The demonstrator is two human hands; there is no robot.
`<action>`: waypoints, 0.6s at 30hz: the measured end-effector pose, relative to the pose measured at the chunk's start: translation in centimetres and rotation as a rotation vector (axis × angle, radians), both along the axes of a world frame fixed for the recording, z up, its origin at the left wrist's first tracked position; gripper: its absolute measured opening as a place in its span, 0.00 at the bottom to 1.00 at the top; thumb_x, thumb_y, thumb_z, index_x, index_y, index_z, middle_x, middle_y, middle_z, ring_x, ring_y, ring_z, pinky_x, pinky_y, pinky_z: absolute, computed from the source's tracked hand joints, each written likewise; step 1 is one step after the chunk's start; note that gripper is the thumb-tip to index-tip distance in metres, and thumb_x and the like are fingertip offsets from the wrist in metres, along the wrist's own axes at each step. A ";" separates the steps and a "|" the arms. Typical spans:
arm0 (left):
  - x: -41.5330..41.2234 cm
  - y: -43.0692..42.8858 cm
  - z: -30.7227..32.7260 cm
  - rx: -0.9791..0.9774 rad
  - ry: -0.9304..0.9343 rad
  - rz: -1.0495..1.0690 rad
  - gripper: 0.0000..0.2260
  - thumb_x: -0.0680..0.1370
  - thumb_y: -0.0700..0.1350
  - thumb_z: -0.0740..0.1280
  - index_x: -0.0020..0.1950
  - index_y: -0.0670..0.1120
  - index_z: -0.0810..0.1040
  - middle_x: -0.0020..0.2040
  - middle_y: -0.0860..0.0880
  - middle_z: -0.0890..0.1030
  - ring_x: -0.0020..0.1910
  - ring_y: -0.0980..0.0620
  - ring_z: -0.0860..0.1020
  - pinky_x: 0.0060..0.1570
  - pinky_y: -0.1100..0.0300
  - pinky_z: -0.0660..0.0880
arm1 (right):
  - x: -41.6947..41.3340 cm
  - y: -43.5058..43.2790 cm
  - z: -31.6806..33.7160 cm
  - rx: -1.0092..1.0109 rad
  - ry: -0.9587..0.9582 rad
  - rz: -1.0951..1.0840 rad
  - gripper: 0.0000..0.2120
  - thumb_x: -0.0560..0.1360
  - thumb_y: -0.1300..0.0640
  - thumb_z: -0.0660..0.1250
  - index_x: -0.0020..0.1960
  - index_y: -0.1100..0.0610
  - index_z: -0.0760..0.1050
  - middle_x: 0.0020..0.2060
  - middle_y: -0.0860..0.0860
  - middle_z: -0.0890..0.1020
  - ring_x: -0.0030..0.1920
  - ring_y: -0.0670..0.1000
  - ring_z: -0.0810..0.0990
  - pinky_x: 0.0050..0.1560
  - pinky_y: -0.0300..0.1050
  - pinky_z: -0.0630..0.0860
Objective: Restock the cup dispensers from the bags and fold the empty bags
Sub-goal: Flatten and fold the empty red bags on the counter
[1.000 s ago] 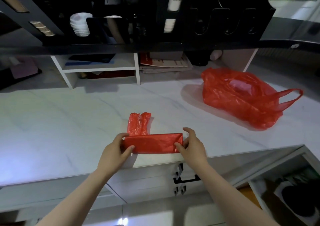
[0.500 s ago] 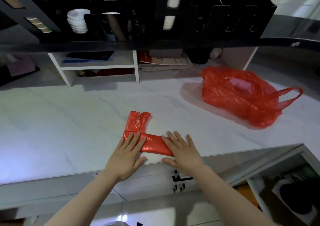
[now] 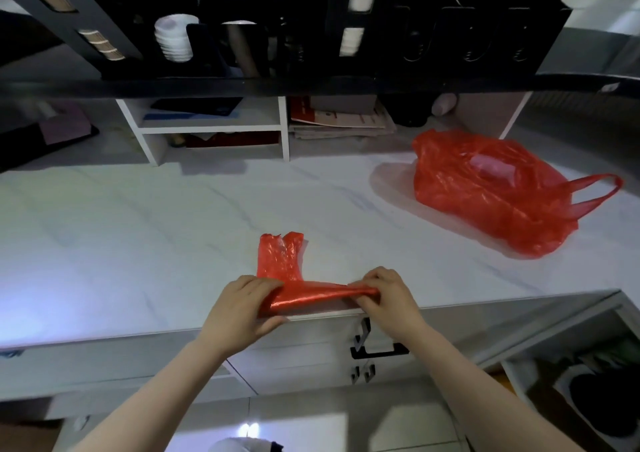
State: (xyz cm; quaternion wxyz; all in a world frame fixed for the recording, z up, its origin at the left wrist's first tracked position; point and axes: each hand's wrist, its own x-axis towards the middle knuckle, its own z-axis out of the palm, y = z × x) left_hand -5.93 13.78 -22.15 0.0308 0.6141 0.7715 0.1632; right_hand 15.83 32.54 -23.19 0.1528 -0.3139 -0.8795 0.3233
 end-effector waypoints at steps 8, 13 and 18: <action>-0.2 3.1 -0.2 0.229 -0.526 0.535 0.10 0.72 0.50 0.72 0.51 0.54 0.76 0.41 0.58 0.80 0.44 0.50 0.80 0.37 0.65 0.69 | -2.9 -0.4 0.4 -0.158 0.085 -0.400 0.19 0.75 0.51 0.68 0.63 0.48 0.67 0.36 0.47 0.77 0.40 0.48 0.78 0.39 0.41 0.73; 0.7 4.6 0.3 0.193 -0.165 0.463 0.28 0.69 0.39 0.71 0.68 0.46 0.71 0.66 0.38 0.71 0.56 0.37 0.76 0.50 0.45 0.74 | -4.6 -0.5 0.0 0.175 -0.202 -0.400 0.16 0.79 0.47 0.59 0.64 0.49 0.68 0.53 0.49 0.80 0.55 0.54 0.74 0.55 0.48 0.65; 1.6 4.1 -1.1 -0.098 0.112 0.074 0.27 0.76 0.56 0.51 0.74 0.49 0.66 0.75 0.45 0.62 0.74 0.39 0.61 0.71 0.41 0.54 | -4.3 -0.6 -0.8 0.285 -0.257 -0.344 0.22 0.78 0.40 0.53 0.69 0.46 0.66 0.62 0.49 0.73 0.60 0.53 0.69 0.60 0.51 0.65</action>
